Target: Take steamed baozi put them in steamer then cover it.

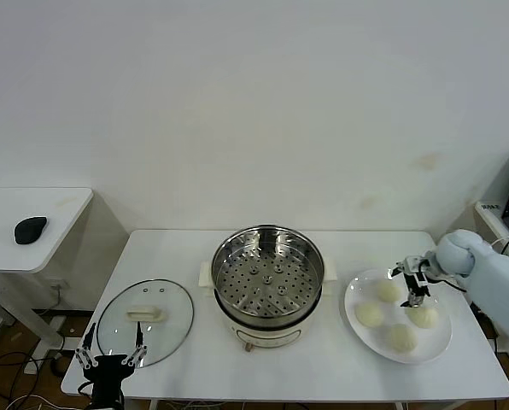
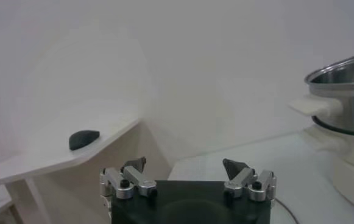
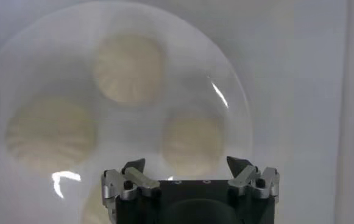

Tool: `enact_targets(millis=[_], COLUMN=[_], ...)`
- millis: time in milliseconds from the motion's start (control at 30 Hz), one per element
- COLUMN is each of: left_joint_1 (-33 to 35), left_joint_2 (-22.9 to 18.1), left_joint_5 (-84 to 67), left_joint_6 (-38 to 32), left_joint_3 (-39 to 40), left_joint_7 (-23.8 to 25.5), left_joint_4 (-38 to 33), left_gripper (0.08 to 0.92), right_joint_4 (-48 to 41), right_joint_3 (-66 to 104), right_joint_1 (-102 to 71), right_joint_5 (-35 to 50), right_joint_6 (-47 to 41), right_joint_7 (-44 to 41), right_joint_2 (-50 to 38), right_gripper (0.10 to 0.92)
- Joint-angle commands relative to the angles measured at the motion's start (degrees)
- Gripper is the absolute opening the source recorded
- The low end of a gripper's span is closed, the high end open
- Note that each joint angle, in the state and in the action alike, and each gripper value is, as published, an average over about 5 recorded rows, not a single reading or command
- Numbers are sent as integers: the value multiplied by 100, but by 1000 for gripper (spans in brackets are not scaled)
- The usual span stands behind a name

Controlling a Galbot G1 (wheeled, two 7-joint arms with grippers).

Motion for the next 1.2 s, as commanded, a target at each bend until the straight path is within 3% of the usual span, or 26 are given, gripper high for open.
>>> enact_targets(millis=[33, 800, 1200], left_joint_1=[-41, -43, -19], left_joint_2=[9, 4, 35], left_joint_5=[1, -4, -76], left_joint_6=[5, -1, 3], left_joint_3=[11, 22, 67], left_joint_7=[0, -11, 1], left_joint_4=[31, -42, -87], left_gripper=[823, 823, 823], right_joint_4=[-294, -63, 1218], right_joint_3=[-147, -241, -1044], right_joint_1=[122, 172, 1376], right_joint_5=[-68, -1, 874], right_joint_6=[-6, -64, -144], right_joint_7=[-9, 55, -82], right_joint_2=[243, 43, -1083], right_gripper=[816, 566, 549])
